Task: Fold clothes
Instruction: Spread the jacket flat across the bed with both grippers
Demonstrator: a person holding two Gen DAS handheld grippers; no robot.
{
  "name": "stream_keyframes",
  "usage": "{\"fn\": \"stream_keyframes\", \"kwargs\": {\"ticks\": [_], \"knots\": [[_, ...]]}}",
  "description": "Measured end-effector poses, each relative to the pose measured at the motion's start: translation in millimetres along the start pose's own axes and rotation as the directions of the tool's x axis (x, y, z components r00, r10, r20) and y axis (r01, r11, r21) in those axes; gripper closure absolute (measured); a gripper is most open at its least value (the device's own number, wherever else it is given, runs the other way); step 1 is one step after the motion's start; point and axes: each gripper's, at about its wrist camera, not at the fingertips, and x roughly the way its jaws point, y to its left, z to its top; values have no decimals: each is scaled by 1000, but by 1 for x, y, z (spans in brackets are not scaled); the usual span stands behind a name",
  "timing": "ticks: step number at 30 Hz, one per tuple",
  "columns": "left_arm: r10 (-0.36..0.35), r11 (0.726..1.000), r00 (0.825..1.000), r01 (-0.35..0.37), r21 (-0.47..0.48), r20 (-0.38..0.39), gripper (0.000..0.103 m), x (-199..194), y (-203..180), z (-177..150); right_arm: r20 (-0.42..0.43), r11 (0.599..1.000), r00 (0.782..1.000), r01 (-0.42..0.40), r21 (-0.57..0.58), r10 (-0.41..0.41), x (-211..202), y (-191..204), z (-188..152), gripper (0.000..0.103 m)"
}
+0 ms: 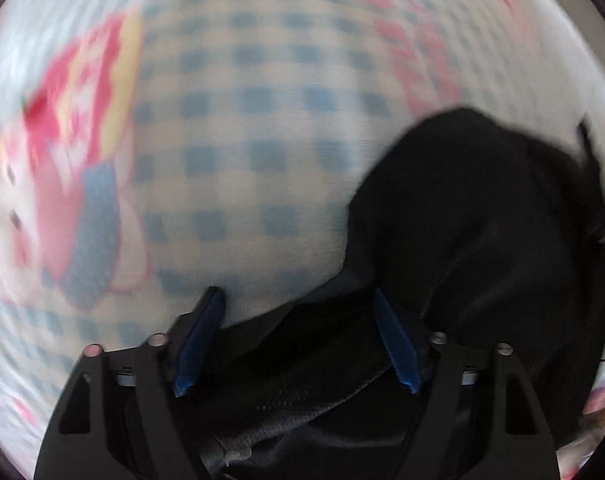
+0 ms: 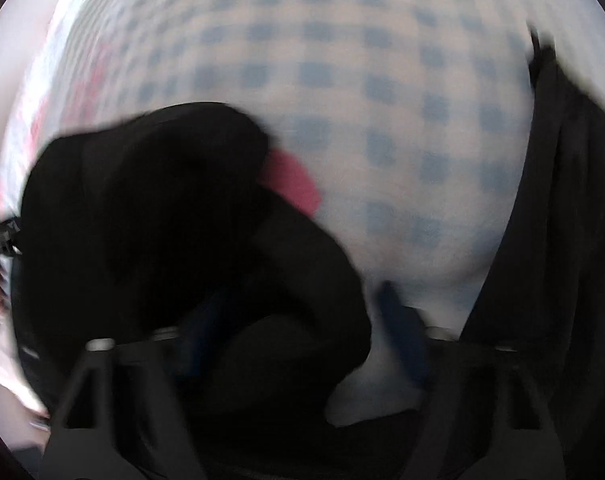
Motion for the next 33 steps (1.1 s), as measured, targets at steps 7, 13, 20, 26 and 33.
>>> {"fn": "stream_keyframes", "kwargs": {"ticks": [7,13,20,26,33], "knots": [[219,968,964,-234,90,152,100,-58,-40,10,202,952,936,302,-47,-287,-65,4,-14,97],[241,967,938,-254,20,248,100,-111,-40,83,324,926,868,338,170,-376,-151,-61,1,100],[271,962,931,-273,-26,246,92,-109,-77,110,324,949,898,244,199,-299,-159,-86,27,75],[91,989,929,-127,78,358,58,-137,-142,34,505,975,861,-54,217,-64,-189,-40,-46,60],[-263,965,923,246,94,280,52,-120,-216,-132,374,946,914,-250,208,160,-140,11,-205,59]]}}
